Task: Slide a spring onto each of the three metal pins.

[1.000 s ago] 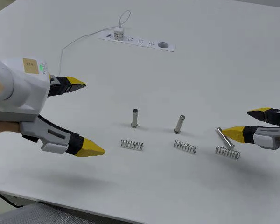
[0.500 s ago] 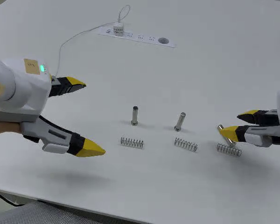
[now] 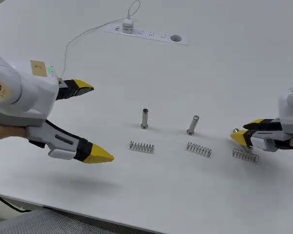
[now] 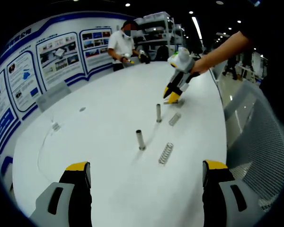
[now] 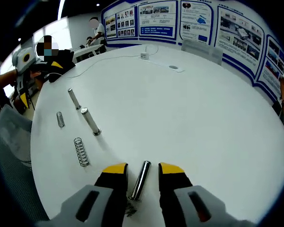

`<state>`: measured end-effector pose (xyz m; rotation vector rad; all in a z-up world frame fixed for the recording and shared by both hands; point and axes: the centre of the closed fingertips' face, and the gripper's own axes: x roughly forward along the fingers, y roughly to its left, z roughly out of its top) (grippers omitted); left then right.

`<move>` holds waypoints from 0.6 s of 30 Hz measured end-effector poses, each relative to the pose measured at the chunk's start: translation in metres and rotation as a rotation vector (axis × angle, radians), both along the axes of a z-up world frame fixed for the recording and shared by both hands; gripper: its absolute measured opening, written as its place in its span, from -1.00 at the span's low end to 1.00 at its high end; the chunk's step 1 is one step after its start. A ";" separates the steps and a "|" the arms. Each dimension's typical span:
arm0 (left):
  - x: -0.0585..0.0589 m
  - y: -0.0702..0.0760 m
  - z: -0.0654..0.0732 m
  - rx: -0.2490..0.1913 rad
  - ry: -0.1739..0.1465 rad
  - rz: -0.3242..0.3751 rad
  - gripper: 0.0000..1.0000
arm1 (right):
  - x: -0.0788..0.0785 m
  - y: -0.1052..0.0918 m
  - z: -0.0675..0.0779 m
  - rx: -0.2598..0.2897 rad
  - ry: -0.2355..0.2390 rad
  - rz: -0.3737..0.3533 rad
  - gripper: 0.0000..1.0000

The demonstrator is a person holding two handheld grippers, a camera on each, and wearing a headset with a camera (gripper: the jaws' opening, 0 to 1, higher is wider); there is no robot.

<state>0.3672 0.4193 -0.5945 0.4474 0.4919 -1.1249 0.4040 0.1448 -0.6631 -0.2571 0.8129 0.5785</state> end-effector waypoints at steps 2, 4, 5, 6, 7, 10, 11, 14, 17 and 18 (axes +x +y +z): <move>0.000 0.000 -0.001 0.001 0.004 -0.002 1.00 | 0.001 0.000 -0.001 -0.004 0.004 -0.003 -0.50; -0.001 -0.001 -0.001 0.004 0.005 -0.007 1.00 | 0.002 -0.001 -0.002 -0.014 0.010 -0.011 -0.53; -0.001 -0.002 -0.002 0.006 0.006 -0.009 1.00 | 0.001 -0.002 -0.004 -0.015 0.019 -0.017 -0.56; -0.001 -0.002 -0.002 0.006 0.006 -0.010 1.00 | 0.002 -0.002 -0.005 -0.014 0.024 -0.022 -0.58; -0.001 -0.002 -0.002 0.006 0.007 -0.011 1.00 | 0.001 -0.003 -0.006 -0.013 0.030 -0.026 -0.61; -0.001 -0.003 -0.001 0.001 0.005 -0.010 1.00 | 0.001 -0.004 -0.008 -0.022 0.044 -0.035 -0.64; -0.001 -0.003 -0.001 0.002 0.005 -0.010 1.00 | 0.001 -0.004 -0.009 -0.023 0.049 -0.035 -0.64; 0.000 -0.002 -0.002 0.001 0.005 -0.009 1.00 | 0.001 -0.004 -0.009 -0.024 0.055 -0.043 -0.64; -0.001 -0.003 -0.002 -0.003 0.006 -0.008 1.00 | 0.002 -0.003 -0.010 -0.032 0.066 -0.049 -0.65; -0.001 -0.003 -0.002 -0.002 0.007 -0.009 1.00 | 0.002 -0.003 -0.012 -0.043 0.072 -0.045 -0.65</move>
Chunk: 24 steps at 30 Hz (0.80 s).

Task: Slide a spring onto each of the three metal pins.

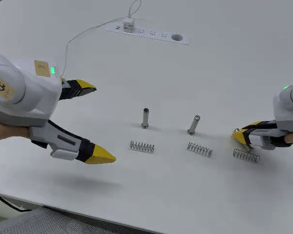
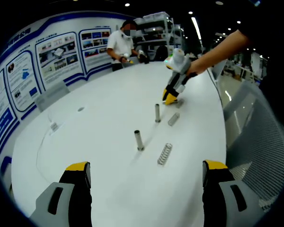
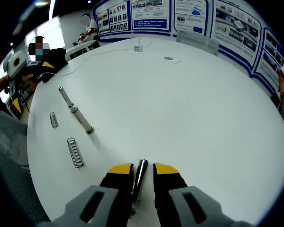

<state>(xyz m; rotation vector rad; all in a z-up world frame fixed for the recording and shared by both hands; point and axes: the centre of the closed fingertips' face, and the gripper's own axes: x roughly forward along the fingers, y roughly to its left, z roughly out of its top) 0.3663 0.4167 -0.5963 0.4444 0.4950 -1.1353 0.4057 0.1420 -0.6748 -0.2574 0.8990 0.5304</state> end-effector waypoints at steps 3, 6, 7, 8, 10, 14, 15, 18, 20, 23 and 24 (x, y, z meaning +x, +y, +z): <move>0.000 0.000 -0.001 0.002 0.001 0.000 1.00 | 0.001 -0.002 -0.001 -0.024 0.000 -0.001 -0.66; 0.001 0.000 0.001 -0.005 -0.001 0.002 1.00 | 0.000 -0.002 -0.001 -0.011 0.026 -0.023 -0.68; 0.001 0.000 0.001 -0.006 -0.001 0.003 1.00 | 0.000 -0.003 -0.001 -0.017 0.024 -0.024 -0.68; 0.001 0.001 0.001 -0.005 -0.001 0.004 1.00 | 0.000 -0.002 0.000 -0.026 0.026 -0.020 -0.68; 0.002 0.001 0.000 -0.003 -0.001 0.006 1.00 | 0.000 -0.002 -0.001 -0.031 0.044 -0.046 -0.70; 0.002 -0.001 0.004 -0.021 -0.001 0.009 1.00 | 0.001 -0.001 -0.002 -0.048 0.070 -0.065 -0.72; 0.003 -0.001 0.005 -0.021 -0.001 0.010 1.00 | 0.000 0.000 -0.002 -0.051 0.078 -0.064 -0.75; 0.004 -0.001 0.006 -0.026 -0.004 0.011 1.00 | 0.000 0.002 -0.003 -0.060 0.094 -0.070 -0.81; 0.004 -0.001 0.007 -0.027 -0.004 0.012 1.00 | -0.001 0.001 -0.004 -0.050 0.108 -0.088 -0.81; 0.003 -0.002 0.008 -0.024 -0.008 0.008 1.00 | 0.000 0.000 -0.004 -0.026 0.125 -0.117 -0.82; 0.003 -0.002 0.008 -0.024 -0.008 0.008 1.00 | 0.000 0.000 -0.004 -0.027 0.126 -0.113 -0.82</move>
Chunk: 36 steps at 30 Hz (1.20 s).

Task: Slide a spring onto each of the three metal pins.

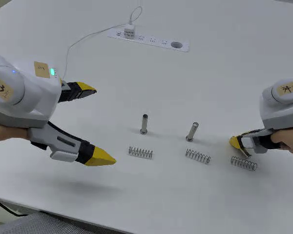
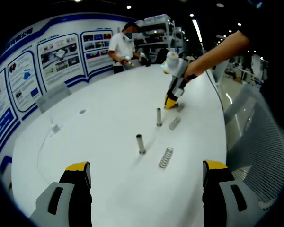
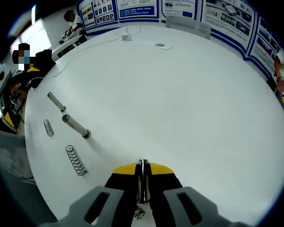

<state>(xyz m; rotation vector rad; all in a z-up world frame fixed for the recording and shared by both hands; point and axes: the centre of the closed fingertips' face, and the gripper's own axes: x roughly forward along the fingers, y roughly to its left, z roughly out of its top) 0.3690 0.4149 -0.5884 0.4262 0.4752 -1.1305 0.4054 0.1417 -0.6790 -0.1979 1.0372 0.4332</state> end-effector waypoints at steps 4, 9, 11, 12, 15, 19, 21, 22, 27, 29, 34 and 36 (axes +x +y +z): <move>0.000 0.000 0.002 -0.004 -0.003 0.004 1.00 | -0.001 0.001 0.000 -0.012 0.008 -0.003 -0.83; -0.002 0.001 0.004 0.003 -0.007 -0.001 1.00 | -0.004 0.002 0.001 -0.010 0.013 0.008 -0.84; -0.002 0.002 0.005 0.000 -0.010 0.003 1.00 | -0.005 0.002 0.002 -0.010 0.002 0.009 -0.84; -0.001 0.002 0.005 -0.003 -0.010 0.005 1.00 | -0.006 0.001 0.003 -0.007 -0.005 0.005 -0.84; 0.000 0.002 0.006 -0.003 -0.011 0.008 1.00 | -0.006 0.001 0.007 0.006 -0.027 -0.002 -0.84; 0.000 -0.001 0.008 -0.012 -0.013 0.002 1.00 | -0.004 -0.001 0.013 0.016 -0.057 -0.004 -0.84; 0.000 -0.003 0.008 -0.015 -0.016 0.001 1.00 | -0.003 -0.003 0.016 0.014 -0.070 -0.005 -0.84; 0.000 -0.003 0.008 -0.015 -0.017 0.000 1.00 | -0.003 -0.004 0.018 0.017 -0.076 -0.008 -0.84; 0.000 -0.005 0.008 -0.015 -0.019 -0.007 1.00 | -0.001 -0.006 0.024 0.026 -0.105 -0.017 -0.84; 0.000 -0.005 0.009 -0.014 -0.023 -0.009 1.00 | -0.001 -0.006 0.027 0.032 -0.123 -0.018 -0.84; 0.000 -0.005 0.012 -0.025 -0.026 -0.007 1.00 | -0.002 -0.003 0.032 0.048 -0.153 -0.017 -0.84; 0.000 -0.004 0.011 -0.020 -0.028 -0.007 1.00 | -0.002 -0.002 0.034 0.053 -0.165 -0.012 -0.84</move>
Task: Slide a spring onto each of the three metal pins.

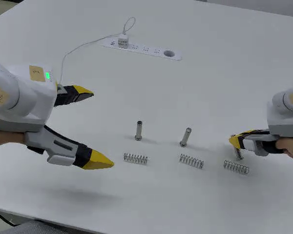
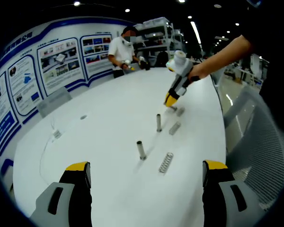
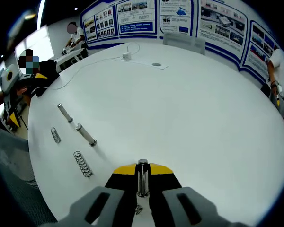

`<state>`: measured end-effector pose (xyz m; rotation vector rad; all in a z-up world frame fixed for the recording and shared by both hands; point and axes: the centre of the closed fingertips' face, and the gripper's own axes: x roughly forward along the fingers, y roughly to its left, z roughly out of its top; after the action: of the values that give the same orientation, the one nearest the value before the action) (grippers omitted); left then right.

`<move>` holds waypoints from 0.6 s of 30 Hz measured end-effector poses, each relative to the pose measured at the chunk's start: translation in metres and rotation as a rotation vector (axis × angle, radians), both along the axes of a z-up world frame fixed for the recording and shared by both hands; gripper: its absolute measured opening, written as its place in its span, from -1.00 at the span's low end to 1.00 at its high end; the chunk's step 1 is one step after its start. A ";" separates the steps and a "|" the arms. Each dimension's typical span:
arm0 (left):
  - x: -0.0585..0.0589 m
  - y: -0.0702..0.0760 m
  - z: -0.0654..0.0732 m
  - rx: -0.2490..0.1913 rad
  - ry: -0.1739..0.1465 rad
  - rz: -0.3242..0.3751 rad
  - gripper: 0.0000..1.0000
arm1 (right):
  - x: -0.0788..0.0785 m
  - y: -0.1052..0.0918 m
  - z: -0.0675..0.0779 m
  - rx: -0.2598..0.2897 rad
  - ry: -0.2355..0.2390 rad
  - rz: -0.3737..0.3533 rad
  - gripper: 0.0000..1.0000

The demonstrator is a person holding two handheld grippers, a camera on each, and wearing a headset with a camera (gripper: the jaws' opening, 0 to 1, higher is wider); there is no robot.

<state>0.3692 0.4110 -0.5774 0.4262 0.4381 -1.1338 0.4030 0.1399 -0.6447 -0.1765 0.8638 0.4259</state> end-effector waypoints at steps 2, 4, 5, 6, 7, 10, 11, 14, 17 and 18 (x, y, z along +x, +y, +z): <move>0.000 0.001 0.000 0.002 0.000 0.002 1.00 | 0.001 0.001 0.003 0.003 -0.014 0.004 -0.84; -0.001 0.001 0.000 0.002 0.000 0.003 1.00 | 0.000 0.002 0.005 0.004 -0.019 0.005 -0.84; -0.001 0.001 0.000 0.000 -0.001 0.002 1.00 | 0.000 0.002 0.005 0.005 -0.024 0.009 -0.84; -0.001 0.001 0.001 0.000 -0.001 0.001 1.00 | 0.000 0.002 0.005 0.005 -0.024 0.009 -0.84; -0.001 0.001 0.001 0.001 -0.002 0.001 1.00 | 0.000 0.002 0.005 0.004 -0.027 0.009 -0.84; -0.002 0.001 0.001 0.002 -0.003 0.000 1.00 | 0.001 0.001 0.007 0.008 -0.034 0.006 -0.84; -0.002 0.001 0.002 0.002 -0.004 -0.001 1.00 | 0.001 0.001 0.007 0.009 -0.036 0.006 -0.84; -0.003 0.001 0.003 0.003 -0.006 -0.002 1.00 | 0.001 0.000 0.008 0.015 -0.042 0.006 -0.84; -0.002 0.000 0.004 0.005 -0.009 -0.003 1.00 | 0.001 -0.001 0.009 0.023 -0.047 0.005 -0.84; -0.002 0.000 0.004 0.006 -0.010 -0.003 1.00 | 0.000 -0.001 0.009 0.024 -0.048 0.004 -0.84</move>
<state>0.3670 0.4111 -0.5731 0.4372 0.4324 -1.1334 0.4034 0.1387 -0.6360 -0.1657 0.8110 0.4343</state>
